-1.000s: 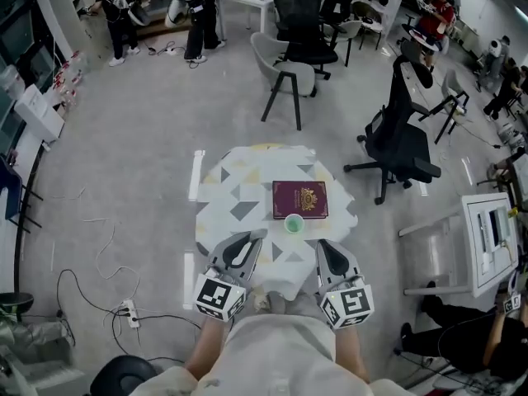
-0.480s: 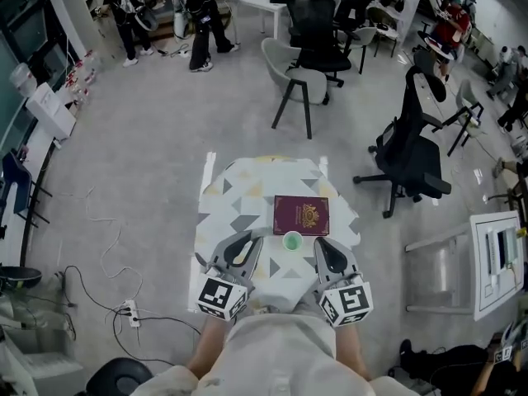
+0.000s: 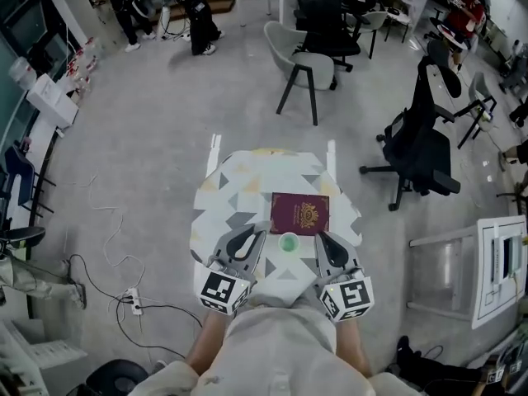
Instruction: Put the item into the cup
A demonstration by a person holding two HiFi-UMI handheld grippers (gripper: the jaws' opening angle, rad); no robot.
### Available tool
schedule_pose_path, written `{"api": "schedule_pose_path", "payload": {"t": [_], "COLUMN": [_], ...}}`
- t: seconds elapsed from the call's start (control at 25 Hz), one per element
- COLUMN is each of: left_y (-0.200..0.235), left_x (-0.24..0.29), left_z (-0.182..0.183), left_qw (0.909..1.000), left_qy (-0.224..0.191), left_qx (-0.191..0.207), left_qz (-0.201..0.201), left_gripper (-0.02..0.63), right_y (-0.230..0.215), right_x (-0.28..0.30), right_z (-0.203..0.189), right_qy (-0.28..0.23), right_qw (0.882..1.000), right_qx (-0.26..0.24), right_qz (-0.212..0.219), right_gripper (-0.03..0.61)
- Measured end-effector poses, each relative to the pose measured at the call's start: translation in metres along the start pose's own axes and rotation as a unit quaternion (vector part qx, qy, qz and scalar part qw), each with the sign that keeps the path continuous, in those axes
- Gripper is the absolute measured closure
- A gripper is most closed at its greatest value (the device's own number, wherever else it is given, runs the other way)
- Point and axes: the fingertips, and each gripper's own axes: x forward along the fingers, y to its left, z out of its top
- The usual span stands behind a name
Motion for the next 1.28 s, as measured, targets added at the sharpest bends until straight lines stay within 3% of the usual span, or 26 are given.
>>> {"api": "schedule_pose_path", "payload": {"t": [0.4,0.8,1.28], "left_y": [0.004,0.007,-0.004], "left_x": [0.039,0.057,0.065], "left_z": [-0.036,-0.083,-0.149], "left_qw": [0.9981,0.9907,0.979], "left_qy": [0.056,0.119,0.188], "left_qx": [-0.009,-0.032,-0.056], "left_qz": [0.022,0.059,0.056], "left_gripper": [0.554,0.552,0.552], "right_y": [-0.031,-0.041,-0.04], "right_x": [0.03,0.059,0.067], "right_z": [-0.042,-0.086,-0.144], "right_qy": [0.046,0.099,0.163], "right_qw": [0.998,0.99,0.976], "right_qx": [0.029,0.054,0.073], "right_qz": [0.033,0.09,0.124], "right_gripper": [0.571,0.571,0.571]}}
